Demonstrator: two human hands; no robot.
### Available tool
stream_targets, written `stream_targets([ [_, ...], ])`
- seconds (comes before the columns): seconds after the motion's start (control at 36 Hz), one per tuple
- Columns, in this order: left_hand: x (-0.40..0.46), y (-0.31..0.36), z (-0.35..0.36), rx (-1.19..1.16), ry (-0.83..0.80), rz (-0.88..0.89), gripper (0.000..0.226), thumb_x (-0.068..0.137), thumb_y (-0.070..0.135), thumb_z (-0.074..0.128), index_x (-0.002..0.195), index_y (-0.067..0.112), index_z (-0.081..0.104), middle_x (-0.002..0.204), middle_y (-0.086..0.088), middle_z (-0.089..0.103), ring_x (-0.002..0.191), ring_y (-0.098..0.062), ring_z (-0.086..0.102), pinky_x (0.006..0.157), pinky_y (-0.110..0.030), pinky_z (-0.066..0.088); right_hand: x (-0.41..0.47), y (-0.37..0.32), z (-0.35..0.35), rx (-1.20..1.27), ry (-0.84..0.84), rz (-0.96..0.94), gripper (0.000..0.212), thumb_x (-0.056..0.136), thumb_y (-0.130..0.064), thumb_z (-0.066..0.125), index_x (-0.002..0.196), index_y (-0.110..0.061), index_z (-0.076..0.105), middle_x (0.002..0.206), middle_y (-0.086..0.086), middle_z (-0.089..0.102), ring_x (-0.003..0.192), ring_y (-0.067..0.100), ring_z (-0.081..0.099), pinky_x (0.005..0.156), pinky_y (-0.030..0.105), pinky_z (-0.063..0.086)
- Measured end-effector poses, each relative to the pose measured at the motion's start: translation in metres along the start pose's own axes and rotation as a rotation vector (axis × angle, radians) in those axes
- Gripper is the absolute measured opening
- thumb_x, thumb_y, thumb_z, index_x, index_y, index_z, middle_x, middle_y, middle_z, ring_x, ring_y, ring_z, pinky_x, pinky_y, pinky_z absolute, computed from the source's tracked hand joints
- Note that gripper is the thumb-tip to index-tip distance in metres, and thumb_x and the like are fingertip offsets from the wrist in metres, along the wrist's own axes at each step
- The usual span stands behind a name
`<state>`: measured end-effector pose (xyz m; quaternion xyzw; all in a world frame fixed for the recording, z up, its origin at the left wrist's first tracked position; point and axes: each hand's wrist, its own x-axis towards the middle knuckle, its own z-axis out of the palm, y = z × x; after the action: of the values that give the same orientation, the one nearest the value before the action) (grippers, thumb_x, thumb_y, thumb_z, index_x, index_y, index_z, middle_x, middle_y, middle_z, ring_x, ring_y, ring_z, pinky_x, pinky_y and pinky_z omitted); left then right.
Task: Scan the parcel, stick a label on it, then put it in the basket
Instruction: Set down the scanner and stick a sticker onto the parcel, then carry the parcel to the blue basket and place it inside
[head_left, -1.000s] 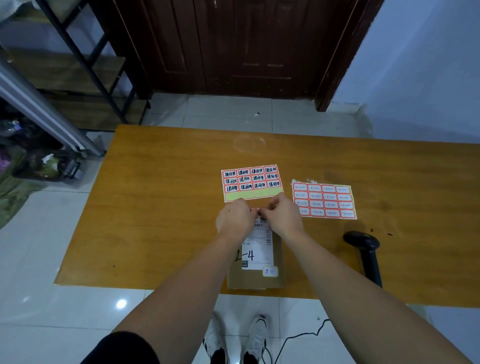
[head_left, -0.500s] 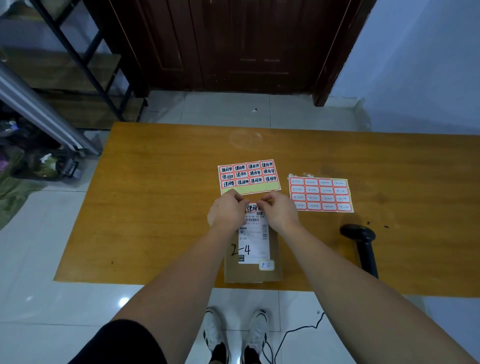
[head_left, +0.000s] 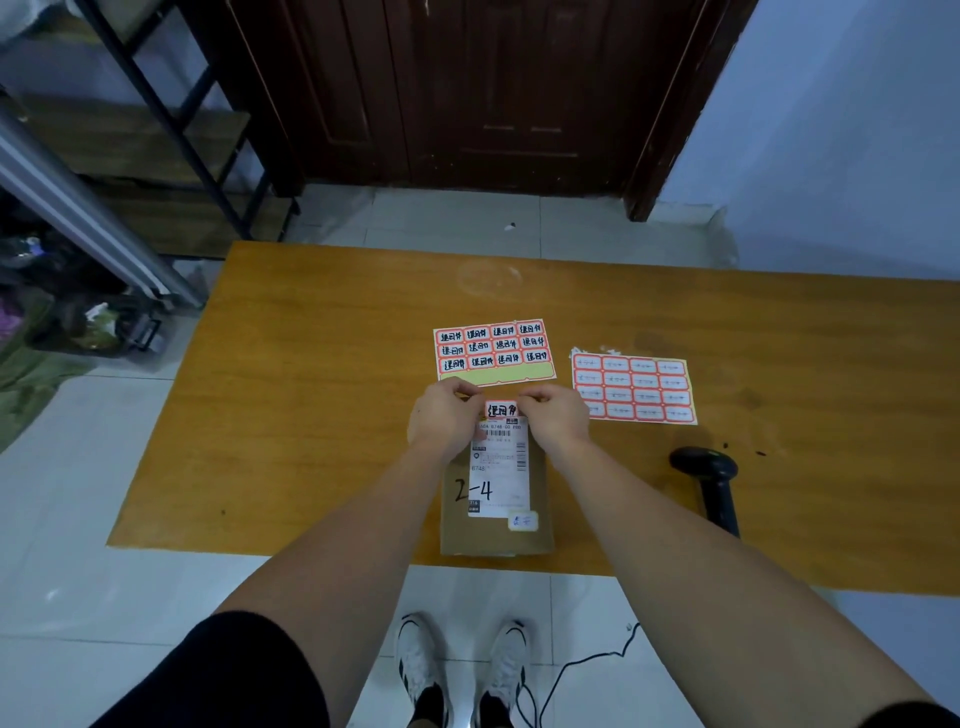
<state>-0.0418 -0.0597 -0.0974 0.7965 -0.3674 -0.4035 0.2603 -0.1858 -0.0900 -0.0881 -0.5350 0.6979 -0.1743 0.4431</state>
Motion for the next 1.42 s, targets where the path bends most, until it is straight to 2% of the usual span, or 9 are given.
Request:
stream_targets([
  [0.17,-0.024,-0.029,-0.018,-0.361,0.22,-0.097,0.012,0.099,0.022,0.064,0.11,0.018,0.065,0.095,-0.006,0.068,0.069,-0.014,0.06,0.064,-0.038,0.055,-0.023,0.019,-0.011,0.221,0.094,0.085,0.039,0.098,-0.033,0.065,0.134,-0.016,0.06,0.116,0.002,0.065,0.105,0.022,0.062,0.084,0.037,0.049],
  [0.36,-0.057,-0.084,-0.018,-0.457,-0.097,-0.269,0.061,0.097,0.051,0.066,0.144,0.016,0.052,0.14,-0.001,0.058,0.128,-0.024,0.054,0.11,-0.044,0.044,-0.069,0.085,-0.005,0.299,-0.101,0.295,0.076,0.094,-0.051,0.067,0.156,-0.019,0.038,0.147,0.003,0.056,0.127,0.023,0.056,0.11,0.044,0.045],
  [0.42,-0.066,-0.091,-0.011,-0.436,-0.139,-0.26,0.06,0.098,0.049,0.064,0.146,0.014,0.052,0.141,-0.003,0.06,0.126,-0.022,0.057,0.105,-0.039,0.047,-0.075,0.095,0.001,0.312,-0.189,0.311,0.085,0.09,-0.057,0.069,0.159,-0.021,0.035,0.151,0.001,0.055,0.132,0.025,0.057,0.111,0.046,0.047],
  [0.5,-0.075,-0.096,-0.001,-0.388,-0.175,-0.205,0.056,0.1,0.052,0.061,0.141,0.016,0.054,0.134,-0.002,0.064,0.117,-0.019,0.062,0.089,-0.029,0.051,-0.08,0.097,0.005,0.354,-0.308,0.258,0.06,0.092,-0.054,0.069,0.144,-0.032,0.049,0.138,-0.007,0.065,0.113,0.014,0.069,0.098,0.036,0.056],
  [0.61,-0.078,-0.106,0.015,-0.328,-0.147,-0.19,0.106,0.069,0.091,0.06,0.143,0.016,0.05,0.139,-0.002,0.056,0.125,-0.022,0.06,0.106,-0.048,0.053,-0.082,0.087,0.008,0.393,-0.386,0.183,0.038,0.098,-0.043,0.066,0.134,-0.046,0.056,0.123,-0.012,0.075,0.104,0.01,0.075,0.097,0.039,0.059],
  [0.75,-0.093,-0.085,0.004,-0.385,-0.104,-0.158,0.073,0.087,0.069,0.061,0.136,0.017,0.046,0.126,0.002,0.044,0.127,-0.02,0.05,0.109,-0.048,0.048,-0.082,0.071,0.004,0.503,-0.408,0.164,0.049,0.096,-0.034,0.07,0.141,-0.044,0.053,0.12,-0.01,0.078,0.106,0.017,0.076,0.099,0.047,0.059],
  [0.89,-0.1,-0.059,-0.032,-0.614,-0.119,-0.195,0.057,0.095,0.051,0.067,0.133,0.016,0.042,0.133,-0.003,0.054,0.114,-0.018,0.063,0.061,-0.029,0.059,-0.083,0.036,-0.005,0.48,-0.46,0.078,0.053,0.094,-0.037,0.072,0.143,-0.042,0.052,0.119,-0.011,0.078,0.105,0.017,0.077,0.096,0.045,0.06],
  [1.03,-0.105,-0.036,-0.099,-0.735,-0.112,-0.16,0.067,0.093,0.049,0.071,0.141,0.018,0.037,0.131,-0.003,0.066,0.111,-0.022,0.069,0.074,-0.037,0.057,-0.085,-0.035,-0.003,0.438,-0.521,-0.038,0.05,0.093,-0.041,0.072,0.14,-0.046,0.053,0.114,-0.009,0.08,0.097,0.019,0.079,0.083,0.045,0.064],
  [1.42,-0.167,-0.082,-0.354,-0.908,0.227,0.032,0.072,0.085,0.056,0.073,0.145,0.032,0.043,0.123,0.007,0.077,0.112,-0.02,0.074,0.106,-0.05,0.053,-0.191,-0.264,0.128,0.245,-0.867,-0.373,0.045,0.094,-0.043,0.071,0.137,-0.04,0.057,0.12,-0.005,0.079,0.109,0.022,0.076,0.107,0.052,0.053],
])
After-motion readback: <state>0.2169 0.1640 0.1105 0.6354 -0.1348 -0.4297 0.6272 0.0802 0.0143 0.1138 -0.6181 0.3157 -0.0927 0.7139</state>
